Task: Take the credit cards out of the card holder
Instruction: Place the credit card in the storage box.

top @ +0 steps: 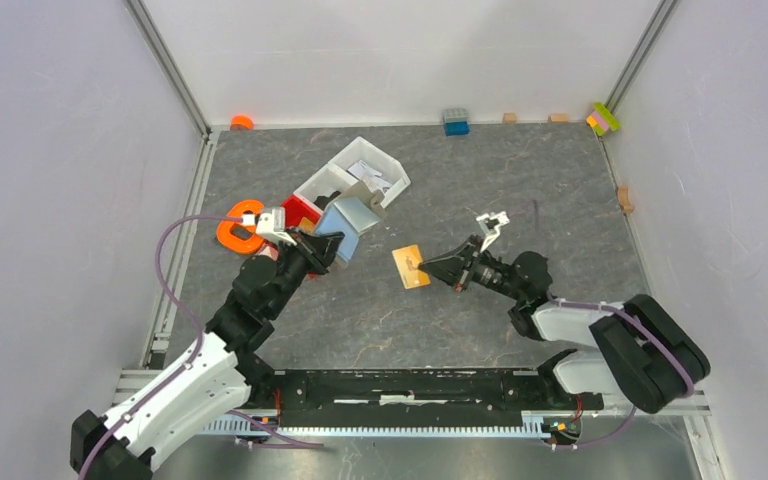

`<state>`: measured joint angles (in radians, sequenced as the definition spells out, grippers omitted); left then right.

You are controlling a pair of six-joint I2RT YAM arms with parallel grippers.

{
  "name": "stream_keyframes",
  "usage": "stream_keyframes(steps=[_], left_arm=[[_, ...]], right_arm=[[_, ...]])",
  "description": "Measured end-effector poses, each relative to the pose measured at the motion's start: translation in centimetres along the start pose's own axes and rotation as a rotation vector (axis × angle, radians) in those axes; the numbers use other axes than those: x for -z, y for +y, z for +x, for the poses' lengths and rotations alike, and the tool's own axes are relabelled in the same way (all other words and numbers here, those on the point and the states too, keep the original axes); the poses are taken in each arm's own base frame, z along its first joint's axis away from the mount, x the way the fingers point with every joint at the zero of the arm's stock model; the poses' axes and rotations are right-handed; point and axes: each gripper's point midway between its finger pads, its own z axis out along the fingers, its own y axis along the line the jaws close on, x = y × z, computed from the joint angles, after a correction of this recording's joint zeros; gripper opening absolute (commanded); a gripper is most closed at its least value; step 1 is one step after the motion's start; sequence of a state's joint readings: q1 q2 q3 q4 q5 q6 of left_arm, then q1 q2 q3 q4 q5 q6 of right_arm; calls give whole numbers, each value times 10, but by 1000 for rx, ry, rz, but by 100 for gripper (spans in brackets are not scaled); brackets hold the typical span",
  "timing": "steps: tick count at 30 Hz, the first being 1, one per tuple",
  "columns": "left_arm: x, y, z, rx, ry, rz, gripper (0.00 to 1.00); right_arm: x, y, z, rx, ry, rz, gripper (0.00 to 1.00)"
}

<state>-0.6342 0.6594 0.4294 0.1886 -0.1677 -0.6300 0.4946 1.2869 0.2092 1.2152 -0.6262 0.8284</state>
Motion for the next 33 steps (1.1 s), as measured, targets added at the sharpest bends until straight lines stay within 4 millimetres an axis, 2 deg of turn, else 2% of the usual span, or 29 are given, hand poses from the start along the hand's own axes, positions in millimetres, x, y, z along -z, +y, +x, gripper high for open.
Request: stream_keyframes(steps=[5,17,25,33], left_arm=[[10,3,-13,8,-68,-7,2],[36,14,-44,41,-234,-46,2],[41,18,-48,48,-263,-56,2],[42,19,-49,50,-270,-58,2]], right_arm=[[-36,-1,22,16,100,-15,0],[-134,-24,71,48,286,31,0],[-217,-34,68,154,330,66,0],[-283,-70,67,227,356,135,0]])
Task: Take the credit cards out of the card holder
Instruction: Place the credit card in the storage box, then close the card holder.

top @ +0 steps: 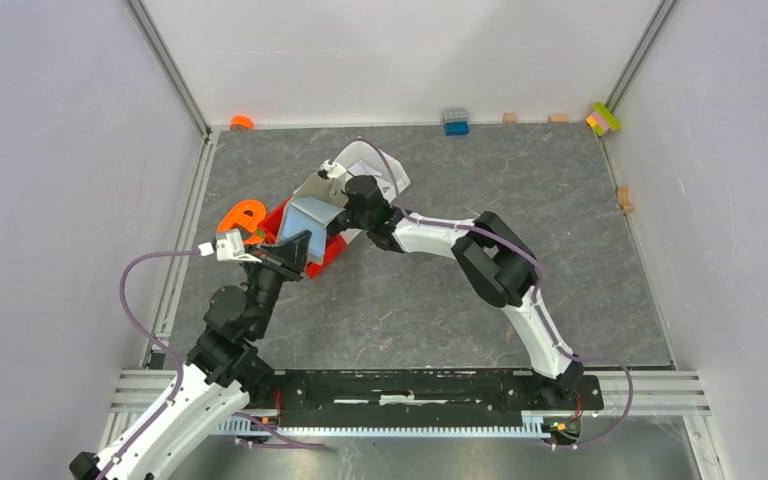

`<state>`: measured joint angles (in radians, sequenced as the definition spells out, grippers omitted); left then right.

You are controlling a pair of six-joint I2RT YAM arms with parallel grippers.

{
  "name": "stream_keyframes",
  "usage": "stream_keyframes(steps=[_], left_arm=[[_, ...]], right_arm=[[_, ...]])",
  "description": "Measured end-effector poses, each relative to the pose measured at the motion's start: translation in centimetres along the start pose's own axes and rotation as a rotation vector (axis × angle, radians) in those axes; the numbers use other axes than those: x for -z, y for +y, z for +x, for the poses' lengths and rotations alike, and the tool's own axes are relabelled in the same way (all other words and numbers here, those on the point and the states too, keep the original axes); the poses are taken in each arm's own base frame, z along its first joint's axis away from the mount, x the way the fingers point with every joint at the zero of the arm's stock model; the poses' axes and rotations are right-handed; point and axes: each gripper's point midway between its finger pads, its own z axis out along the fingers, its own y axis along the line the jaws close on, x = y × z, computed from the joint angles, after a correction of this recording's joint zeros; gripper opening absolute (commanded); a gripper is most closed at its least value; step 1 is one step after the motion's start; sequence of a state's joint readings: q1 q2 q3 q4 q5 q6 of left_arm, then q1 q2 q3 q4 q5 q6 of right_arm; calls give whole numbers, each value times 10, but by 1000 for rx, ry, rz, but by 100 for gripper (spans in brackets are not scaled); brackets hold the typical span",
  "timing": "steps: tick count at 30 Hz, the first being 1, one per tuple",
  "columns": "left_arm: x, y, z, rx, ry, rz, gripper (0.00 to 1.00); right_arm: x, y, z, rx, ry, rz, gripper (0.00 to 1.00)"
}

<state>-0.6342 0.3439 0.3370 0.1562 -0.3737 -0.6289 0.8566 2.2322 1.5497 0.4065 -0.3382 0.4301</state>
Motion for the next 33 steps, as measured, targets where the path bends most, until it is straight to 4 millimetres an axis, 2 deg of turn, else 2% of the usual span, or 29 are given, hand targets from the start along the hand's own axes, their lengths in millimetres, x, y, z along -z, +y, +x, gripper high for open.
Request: stream_keyframes(steps=[1,2,3,5,9,12,17,21,25,29,33], left_arm=[[0,0,-1,1,-5,-2,2],[0,1,-3,2,-11,-6,2],[1,1,-3,3,-15,-7,2],[1,1,-4,4,-18,-9,2],[1,2,-4,3,-17,-11,2],[1,3,-2,1,-13,-13,2],[1,6,2,-2,-6,-18,2],[0,5,4,-3,3,-12,2],[-2,-2,14,-8,46,26,2],[-7,-15,33,-14,125,102,2],[-11,-30,63,-24,257,187,2]], right_arm=[[-7,-4,1,3,7,6,2],[-15,-8,0,6,11,14,13],[-19,-10,2,6,16,16,30],[-26,-15,5,4,29,27,41],[-25,-17,-2,28,8,66,45],[-8,-17,3,40,13,103,45],[51,-9,10,72,38,160,45],[103,5,-7,105,-20,170,45],[156,7,-12,110,-90,189,45],[219,-5,4,93,-141,268,46],[268,-13,19,98,-211,370,49]])
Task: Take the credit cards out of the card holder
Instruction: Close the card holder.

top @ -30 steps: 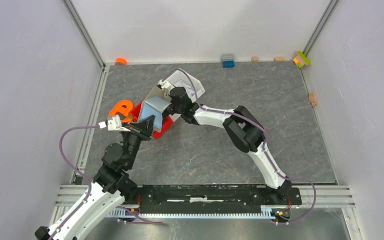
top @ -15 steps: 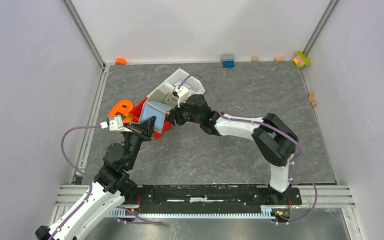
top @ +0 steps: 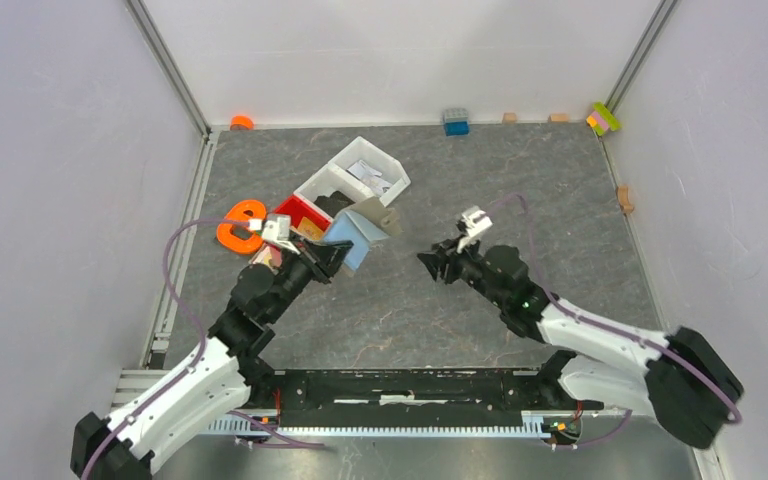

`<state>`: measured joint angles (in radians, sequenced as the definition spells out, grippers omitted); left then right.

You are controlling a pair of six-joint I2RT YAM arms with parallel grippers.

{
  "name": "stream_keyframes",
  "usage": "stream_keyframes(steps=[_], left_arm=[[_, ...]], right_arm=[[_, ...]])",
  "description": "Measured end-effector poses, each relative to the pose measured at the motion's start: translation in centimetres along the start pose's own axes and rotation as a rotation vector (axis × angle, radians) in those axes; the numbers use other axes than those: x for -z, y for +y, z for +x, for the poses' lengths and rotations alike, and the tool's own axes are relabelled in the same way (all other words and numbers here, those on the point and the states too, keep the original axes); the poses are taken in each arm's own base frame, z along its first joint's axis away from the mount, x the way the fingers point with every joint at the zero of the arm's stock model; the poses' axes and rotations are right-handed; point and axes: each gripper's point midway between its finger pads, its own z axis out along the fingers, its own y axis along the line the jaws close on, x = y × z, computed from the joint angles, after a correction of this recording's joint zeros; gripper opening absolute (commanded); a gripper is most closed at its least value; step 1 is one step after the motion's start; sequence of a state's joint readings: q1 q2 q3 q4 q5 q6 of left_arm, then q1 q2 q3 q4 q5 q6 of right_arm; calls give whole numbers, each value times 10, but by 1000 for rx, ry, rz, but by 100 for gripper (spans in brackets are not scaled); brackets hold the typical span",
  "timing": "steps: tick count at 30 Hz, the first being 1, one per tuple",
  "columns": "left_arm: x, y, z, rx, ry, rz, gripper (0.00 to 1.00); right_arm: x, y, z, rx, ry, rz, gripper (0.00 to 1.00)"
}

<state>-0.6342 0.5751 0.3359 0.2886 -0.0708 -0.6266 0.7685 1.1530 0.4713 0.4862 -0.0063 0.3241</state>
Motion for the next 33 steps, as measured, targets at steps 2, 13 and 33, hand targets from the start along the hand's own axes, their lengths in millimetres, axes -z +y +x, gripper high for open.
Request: stream_keyframes(steps=[2,13,33], left_arm=[[-7,-7,12,-1,64,39,3],[-39,-39,62,21,360,209,3],[-58,-35,123,119,644,248,2]], right_arm=[[19,-12,-7,2,-71,64,62],[40,-79,-2,29,-156,374,66],[13,14,14,94,-76,-188,62]])
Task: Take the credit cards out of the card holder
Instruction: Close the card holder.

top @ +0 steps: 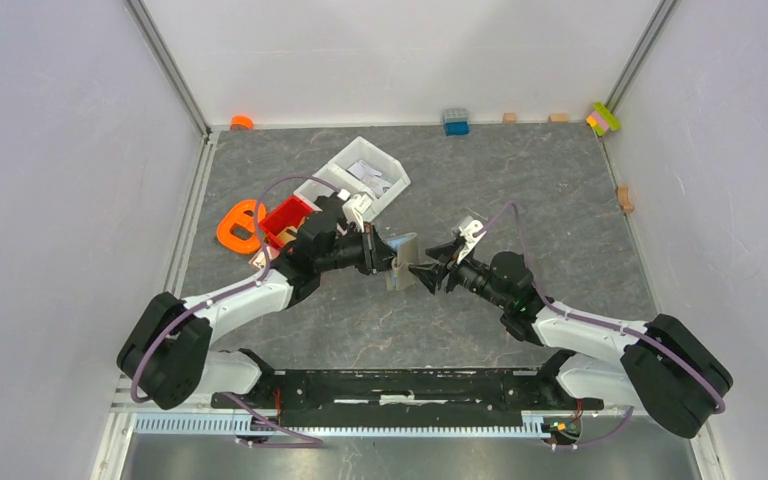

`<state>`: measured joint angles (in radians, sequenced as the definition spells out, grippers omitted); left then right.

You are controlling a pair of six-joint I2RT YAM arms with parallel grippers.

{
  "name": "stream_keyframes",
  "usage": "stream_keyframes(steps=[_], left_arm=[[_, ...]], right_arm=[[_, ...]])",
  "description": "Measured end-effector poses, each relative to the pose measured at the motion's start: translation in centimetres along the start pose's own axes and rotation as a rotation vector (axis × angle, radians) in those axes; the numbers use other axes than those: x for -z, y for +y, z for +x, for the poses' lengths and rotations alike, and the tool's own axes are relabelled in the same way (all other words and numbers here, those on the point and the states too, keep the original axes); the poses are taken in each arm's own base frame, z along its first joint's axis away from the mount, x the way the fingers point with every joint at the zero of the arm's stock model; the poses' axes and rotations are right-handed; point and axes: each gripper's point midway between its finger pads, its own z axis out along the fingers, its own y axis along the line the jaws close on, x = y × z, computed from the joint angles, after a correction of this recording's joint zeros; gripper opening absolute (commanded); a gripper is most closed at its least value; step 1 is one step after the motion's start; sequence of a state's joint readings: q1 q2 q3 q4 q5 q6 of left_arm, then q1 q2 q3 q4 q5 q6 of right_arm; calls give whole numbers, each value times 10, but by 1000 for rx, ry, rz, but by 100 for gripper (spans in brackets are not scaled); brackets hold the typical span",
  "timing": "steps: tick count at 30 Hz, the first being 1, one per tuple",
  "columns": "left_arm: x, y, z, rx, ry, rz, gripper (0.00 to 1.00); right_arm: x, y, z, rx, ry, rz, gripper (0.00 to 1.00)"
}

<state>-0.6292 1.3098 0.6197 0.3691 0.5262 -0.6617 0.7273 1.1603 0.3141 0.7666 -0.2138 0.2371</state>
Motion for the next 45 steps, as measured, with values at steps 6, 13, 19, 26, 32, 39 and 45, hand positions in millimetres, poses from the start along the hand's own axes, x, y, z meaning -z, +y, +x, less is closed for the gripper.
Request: stream_keyframes(steps=[6,13,19,26,32,39,45], left_arm=[[4,-10,-9,-27,-39,37,2],[10,-38,-23,-37,-100,176,2],[20,-78,-29,-54,-107,379,2],[27,-98,-25,-71,-81,485,10],[26,-94,-26,-63,-85,472,54],[42,-89,-34,-94,-192,368,73],[54,-98,-40,-140,-247,375,78]], right_arm=[[0,4,-10,-29,-33,-16,62],[7,13,-39,-124,-128,-138,57],[24,46,-67,-187,-240,-345,44],[35,68,-77,-280,-262,-498,21],[36,71,-70,-354,-217,-526,2],[43,54,-65,-369,-229,-462,0],[40,40,-63,-403,-235,-407,1]])
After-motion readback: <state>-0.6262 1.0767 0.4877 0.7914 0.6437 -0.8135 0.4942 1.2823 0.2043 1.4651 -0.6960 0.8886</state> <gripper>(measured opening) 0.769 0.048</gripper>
